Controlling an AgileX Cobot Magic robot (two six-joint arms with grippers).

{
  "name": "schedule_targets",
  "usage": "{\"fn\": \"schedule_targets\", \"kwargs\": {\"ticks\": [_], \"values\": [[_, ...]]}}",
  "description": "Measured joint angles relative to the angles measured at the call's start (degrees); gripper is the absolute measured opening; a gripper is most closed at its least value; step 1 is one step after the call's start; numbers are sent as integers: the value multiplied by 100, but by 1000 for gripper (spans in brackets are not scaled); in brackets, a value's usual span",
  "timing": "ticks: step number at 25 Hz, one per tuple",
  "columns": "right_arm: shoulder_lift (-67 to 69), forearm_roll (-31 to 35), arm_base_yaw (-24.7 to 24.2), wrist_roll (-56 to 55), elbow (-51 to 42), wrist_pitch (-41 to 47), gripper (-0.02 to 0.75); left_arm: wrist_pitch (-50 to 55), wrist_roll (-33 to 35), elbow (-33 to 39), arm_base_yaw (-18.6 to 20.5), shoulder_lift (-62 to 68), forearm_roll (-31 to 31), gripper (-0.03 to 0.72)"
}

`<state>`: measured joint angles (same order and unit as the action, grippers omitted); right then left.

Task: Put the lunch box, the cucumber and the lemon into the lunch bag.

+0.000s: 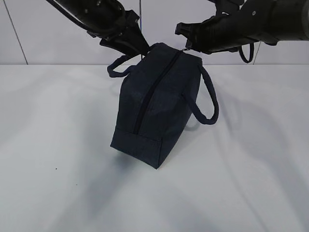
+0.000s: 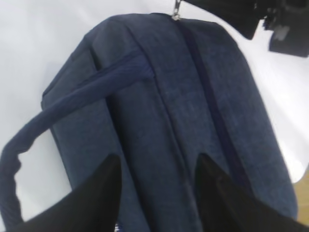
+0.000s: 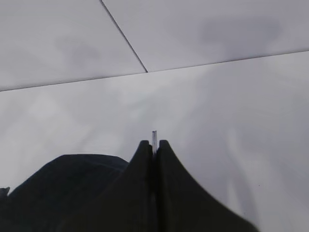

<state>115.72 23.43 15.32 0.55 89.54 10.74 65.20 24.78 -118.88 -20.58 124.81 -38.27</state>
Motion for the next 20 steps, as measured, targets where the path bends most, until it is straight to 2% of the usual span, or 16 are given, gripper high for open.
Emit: {"fn": "schedule_targets", "kwargs": {"ticks": [20], "values": [[0, 65, 0, 0, 9, 371, 17, -22, -39, 0, -24, 327, -254, 361]]}}
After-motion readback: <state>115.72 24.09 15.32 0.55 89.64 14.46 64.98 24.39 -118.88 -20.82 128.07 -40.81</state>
